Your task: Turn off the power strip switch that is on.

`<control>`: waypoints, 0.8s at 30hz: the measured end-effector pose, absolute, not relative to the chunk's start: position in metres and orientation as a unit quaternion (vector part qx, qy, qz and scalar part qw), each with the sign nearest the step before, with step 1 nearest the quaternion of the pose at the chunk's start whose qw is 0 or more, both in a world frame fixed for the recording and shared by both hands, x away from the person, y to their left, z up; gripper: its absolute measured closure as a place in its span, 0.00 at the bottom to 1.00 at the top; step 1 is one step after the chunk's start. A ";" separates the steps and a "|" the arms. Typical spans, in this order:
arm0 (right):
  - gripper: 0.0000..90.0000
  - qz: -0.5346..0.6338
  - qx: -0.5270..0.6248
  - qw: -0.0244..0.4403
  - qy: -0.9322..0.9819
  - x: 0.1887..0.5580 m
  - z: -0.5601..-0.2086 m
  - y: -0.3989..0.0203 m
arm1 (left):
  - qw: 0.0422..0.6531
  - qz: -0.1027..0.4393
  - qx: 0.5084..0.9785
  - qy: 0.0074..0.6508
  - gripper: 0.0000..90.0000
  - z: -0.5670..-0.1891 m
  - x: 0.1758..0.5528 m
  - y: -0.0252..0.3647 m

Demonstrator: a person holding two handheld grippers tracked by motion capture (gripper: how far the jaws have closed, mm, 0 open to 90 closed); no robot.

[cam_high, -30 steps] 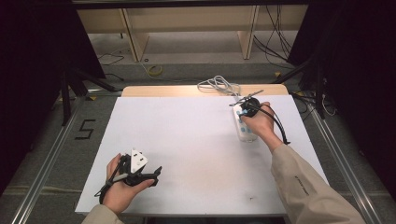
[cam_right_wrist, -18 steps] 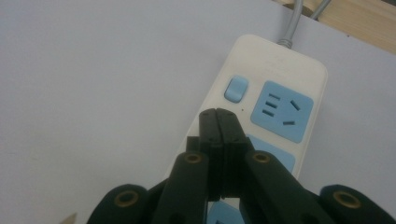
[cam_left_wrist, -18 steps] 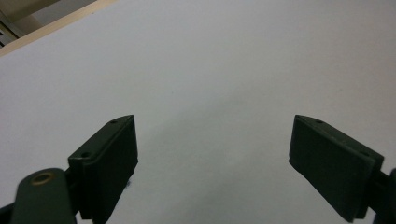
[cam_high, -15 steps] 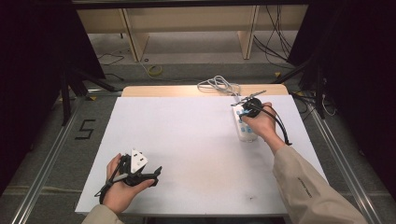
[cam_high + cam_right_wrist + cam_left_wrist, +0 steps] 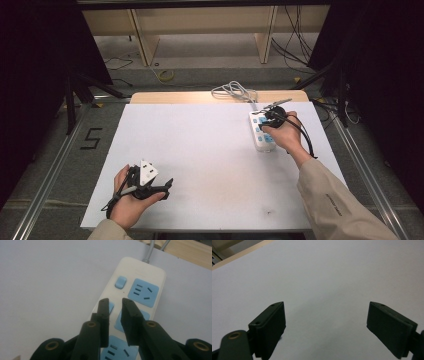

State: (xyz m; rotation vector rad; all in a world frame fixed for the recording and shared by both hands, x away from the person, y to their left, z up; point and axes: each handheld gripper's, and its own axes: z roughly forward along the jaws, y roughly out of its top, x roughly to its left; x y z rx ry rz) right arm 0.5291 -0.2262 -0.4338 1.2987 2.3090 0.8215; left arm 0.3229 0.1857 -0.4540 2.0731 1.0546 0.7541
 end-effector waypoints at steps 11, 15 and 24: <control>0.81 0.303 0.456 0.183 0.816 0.520 -0.429 -0.231 | 0.343 0.291 0.794 0.409 0.17 -0.454 0.323 0.186; 0.79 0.306 0.452 0.184 0.817 0.516 -0.427 -0.233 | 0.343 0.291 0.794 0.409 0.17 -0.454 0.322 0.186; 0.74 0.316 0.443 0.182 0.819 0.505 -0.422 -0.238 | 0.342 0.291 0.794 0.410 0.17 -0.454 0.322 0.186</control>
